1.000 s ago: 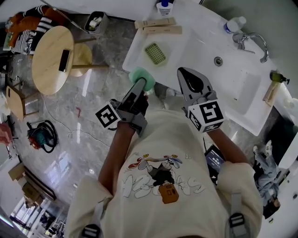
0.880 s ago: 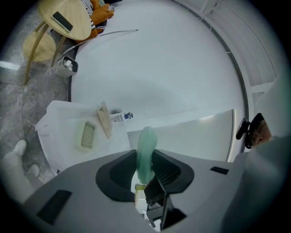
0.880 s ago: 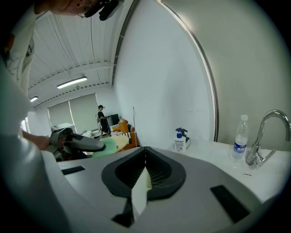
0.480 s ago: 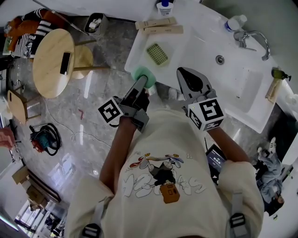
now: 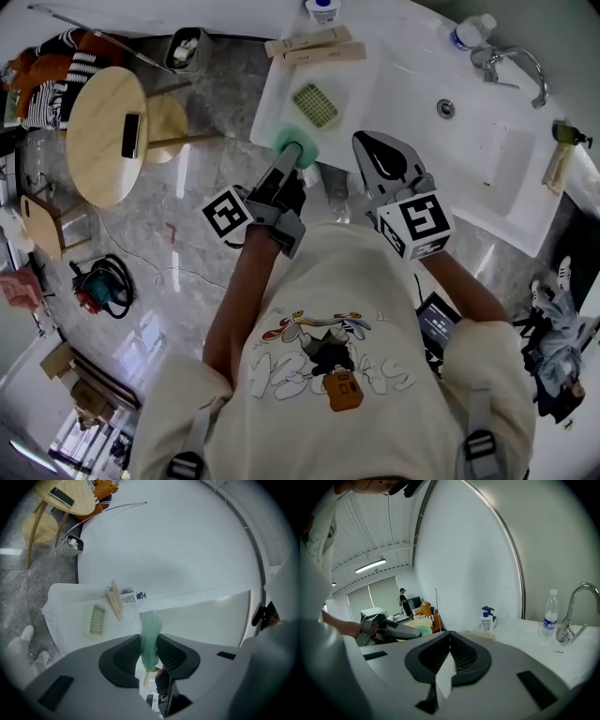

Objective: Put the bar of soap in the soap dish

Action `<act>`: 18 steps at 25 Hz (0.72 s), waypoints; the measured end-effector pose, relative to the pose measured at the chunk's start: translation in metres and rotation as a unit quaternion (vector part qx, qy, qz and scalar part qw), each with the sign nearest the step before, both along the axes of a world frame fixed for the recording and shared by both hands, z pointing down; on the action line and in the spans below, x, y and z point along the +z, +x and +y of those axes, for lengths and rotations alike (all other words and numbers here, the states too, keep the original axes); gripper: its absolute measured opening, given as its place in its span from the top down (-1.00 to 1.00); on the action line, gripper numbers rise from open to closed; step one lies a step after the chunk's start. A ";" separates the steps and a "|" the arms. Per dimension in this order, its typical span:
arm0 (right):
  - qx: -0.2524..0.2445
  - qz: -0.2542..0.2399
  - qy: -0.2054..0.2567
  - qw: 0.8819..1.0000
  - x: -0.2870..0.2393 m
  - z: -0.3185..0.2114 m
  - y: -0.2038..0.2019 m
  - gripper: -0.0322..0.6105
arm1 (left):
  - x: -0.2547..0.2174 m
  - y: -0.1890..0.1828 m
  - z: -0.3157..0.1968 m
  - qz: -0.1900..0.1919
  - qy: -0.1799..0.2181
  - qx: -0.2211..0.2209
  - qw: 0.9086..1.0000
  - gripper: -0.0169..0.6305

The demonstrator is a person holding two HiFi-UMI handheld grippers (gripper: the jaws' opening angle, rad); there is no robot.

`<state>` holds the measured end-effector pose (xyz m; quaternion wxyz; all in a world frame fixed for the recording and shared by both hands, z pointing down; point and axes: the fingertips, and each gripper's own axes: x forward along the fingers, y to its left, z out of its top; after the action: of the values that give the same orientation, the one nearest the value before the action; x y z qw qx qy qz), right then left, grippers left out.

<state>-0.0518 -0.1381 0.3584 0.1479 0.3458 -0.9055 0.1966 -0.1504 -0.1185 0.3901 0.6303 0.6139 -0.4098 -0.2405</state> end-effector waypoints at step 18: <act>0.004 0.042 0.008 0.999 0.039 -0.012 -0.012 0.88 | 0.043 -0.005 -0.031 -0.009 -0.039 0.010 0.999 0.58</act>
<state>-0.0639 -0.1501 0.3972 0.1821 0.3585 -0.8986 0.1755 -0.1556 -0.1491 0.4328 0.6524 0.5948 -0.4189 -0.2124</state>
